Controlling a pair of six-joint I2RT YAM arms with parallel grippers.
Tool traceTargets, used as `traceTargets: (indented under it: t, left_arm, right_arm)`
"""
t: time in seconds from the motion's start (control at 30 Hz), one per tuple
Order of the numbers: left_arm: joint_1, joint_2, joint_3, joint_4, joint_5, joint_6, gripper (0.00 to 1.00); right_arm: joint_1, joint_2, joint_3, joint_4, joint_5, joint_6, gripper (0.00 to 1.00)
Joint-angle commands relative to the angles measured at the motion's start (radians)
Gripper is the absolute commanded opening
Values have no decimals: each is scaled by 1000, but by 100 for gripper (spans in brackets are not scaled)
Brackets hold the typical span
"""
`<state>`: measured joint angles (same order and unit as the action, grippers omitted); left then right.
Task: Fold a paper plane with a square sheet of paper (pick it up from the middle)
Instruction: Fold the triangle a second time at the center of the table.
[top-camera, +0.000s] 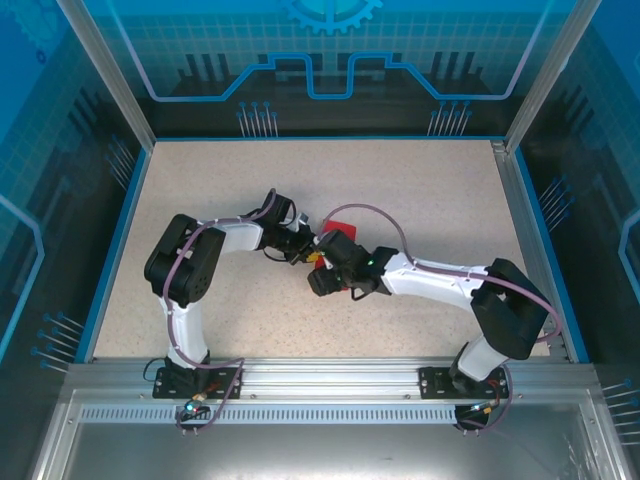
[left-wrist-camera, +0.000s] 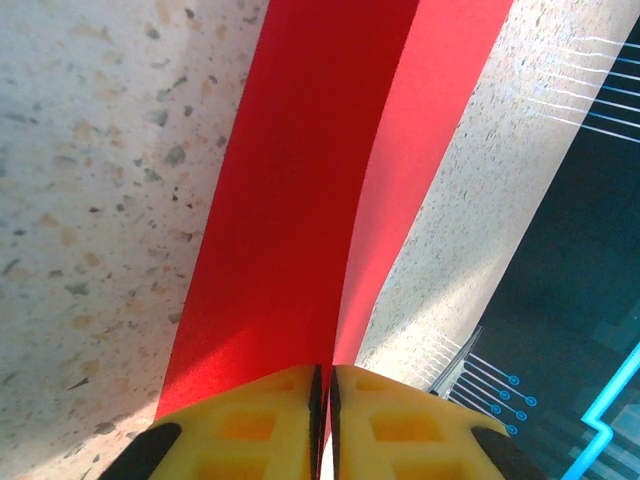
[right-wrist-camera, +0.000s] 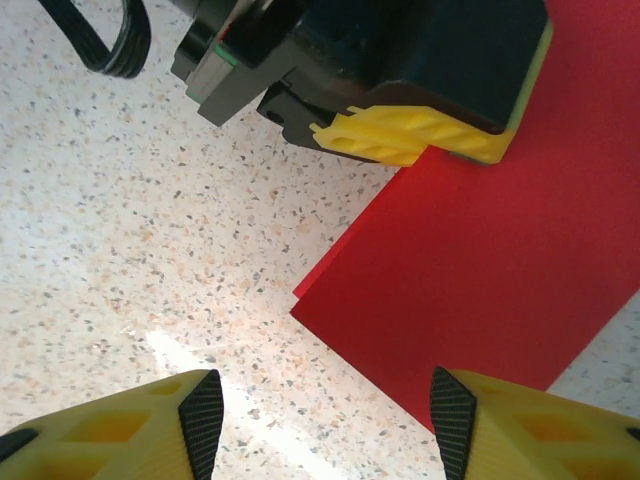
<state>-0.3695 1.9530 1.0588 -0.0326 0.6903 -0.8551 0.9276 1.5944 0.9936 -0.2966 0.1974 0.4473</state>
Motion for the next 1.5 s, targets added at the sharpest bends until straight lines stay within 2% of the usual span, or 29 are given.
traceTargets:
  t: [0.0, 0.13, 0.33, 0.7, 1.03, 1.3, 1.47]
  left_arm:
    - [4, -12, 24, -35, 31, 19, 15]
    - [4, -16, 24, -38, 31, 21, 14]
    - [4, -17, 20, -32, 32, 19, 14]
    - [5, -22, 17, -32, 35, 23, 14]
    - [4, -19, 17, -30, 37, 22, 14]
    - [5, -22, 18, -32, 35, 23, 14]
    - [4, -23, 17, -33, 34, 24, 14]
  right_arm:
    - [31, 22, 21, -7, 146, -40, 61]
    - [65, 78, 67, -33, 186, -47, 64]
    - [100, 172, 152, -79, 249, -48, 62]
    - [114, 209, 182, -132, 322, -18, 42]
    - [110, 203, 186, -147, 327, -12, 26]
    - [102, 160, 156, -127, 290, -14, 29]
    - [88, 130, 129, -106, 252, -10, 27]
